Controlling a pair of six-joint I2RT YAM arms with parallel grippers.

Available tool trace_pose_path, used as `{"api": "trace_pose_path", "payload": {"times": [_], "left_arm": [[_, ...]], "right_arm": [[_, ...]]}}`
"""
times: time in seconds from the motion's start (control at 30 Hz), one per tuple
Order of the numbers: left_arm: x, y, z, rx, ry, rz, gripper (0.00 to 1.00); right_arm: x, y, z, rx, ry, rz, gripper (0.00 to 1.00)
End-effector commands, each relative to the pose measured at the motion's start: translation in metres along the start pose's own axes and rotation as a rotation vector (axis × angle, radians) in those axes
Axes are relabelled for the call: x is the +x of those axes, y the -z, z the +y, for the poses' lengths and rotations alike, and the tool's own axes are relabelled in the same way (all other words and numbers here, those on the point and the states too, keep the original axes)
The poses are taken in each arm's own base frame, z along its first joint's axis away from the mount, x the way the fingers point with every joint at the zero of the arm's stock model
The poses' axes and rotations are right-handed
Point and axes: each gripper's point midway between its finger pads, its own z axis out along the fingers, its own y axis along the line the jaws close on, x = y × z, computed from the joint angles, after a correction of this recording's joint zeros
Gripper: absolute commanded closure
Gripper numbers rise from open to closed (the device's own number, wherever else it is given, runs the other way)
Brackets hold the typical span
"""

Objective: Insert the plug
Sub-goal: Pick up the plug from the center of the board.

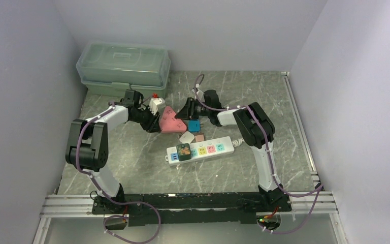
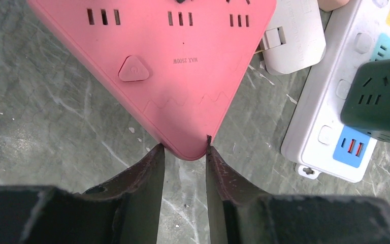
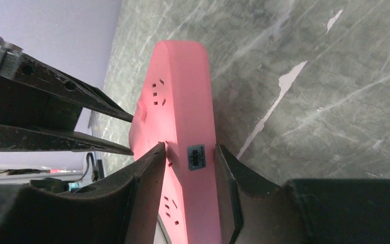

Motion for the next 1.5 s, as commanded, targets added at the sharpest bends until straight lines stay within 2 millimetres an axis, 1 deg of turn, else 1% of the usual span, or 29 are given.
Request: {"api": "trace_pose_path", "payload": {"times": [0.0,0.17,0.3,0.37,0.43,0.5,0.57,0.6,0.67,0.73,0.77,0.83,0.87,0.9,1.03,1.2,1.27,1.47], "left_arm": [[0.044,-0.003,0.031,-0.147,-0.006,0.17,0.65],[0.031,-0.004,0.041,-0.17,-0.013,0.143,0.64],[0.027,-0.007,0.047,-0.177,-0.001,0.131,0.64],[0.027,-0.009,0.047,-0.176,0.005,0.131,0.64],[0.029,-0.01,0.047,-0.174,0.008,0.132,0.64],[0.03,-0.01,0.046,-0.174,0.007,0.132,0.64],[0.03,-0.01,0.046,-0.173,0.007,0.131,0.64],[0.029,-0.01,0.046,-0.176,0.008,0.129,0.64],[0.027,-0.009,0.046,-0.175,0.009,0.124,0.64],[0.025,-0.008,0.044,-0.171,0.01,0.118,0.64],[0.025,-0.008,0.043,-0.17,0.013,0.116,0.64],[0.024,-0.007,0.042,-0.167,0.013,0.111,0.64],[0.024,-0.007,0.042,-0.166,0.013,0.11,0.64],[0.024,-0.007,0.041,-0.165,0.014,0.11,0.64],[0.027,-0.007,0.039,-0.163,0.023,0.114,0.64],[0.022,-0.004,0.032,-0.147,0.052,0.099,0.64],[0.022,-0.004,0.03,-0.138,0.06,0.093,0.64],[0.024,-0.008,0.031,-0.13,0.057,0.095,0.64]], "right_arm": [[-0.008,-0.001,0.052,-0.167,0.058,0.014,0.59],[-0.015,0.005,0.075,-0.205,0.084,0.011,0.6],[-0.006,0.008,0.081,-0.205,0.097,0.037,0.51],[0.0,0.009,0.084,-0.203,0.097,0.043,0.46],[0.006,0.009,0.086,-0.196,0.101,0.052,0.44],[0.012,0.006,0.086,-0.177,0.114,0.064,0.43],[0.02,0.001,0.087,-0.175,0.124,0.081,0.47],[0.021,-0.001,0.086,-0.164,0.126,0.086,0.5],[0.024,-0.004,0.08,-0.131,0.132,0.093,0.5],[0.024,-0.005,0.075,-0.1,0.141,0.095,0.46],[0.025,-0.005,0.072,-0.083,0.146,0.094,0.43],[0.026,-0.003,0.066,-0.049,0.163,0.088,0.28],[0.026,-0.002,0.064,-0.04,0.173,0.084,0.24],[0.026,-0.001,0.062,-0.031,0.182,0.079,0.23],[0.02,0.001,0.063,0.016,0.226,0.037,0.22],[0.01,0.004,0.071,0.143,0.317,-0.059,0.2],[0.009,0.005,0.073,0.16,0.321,-0.097,0.22],[0.019,-0.005,0.069,0.116,0.24,-0.102,0.27]]}}
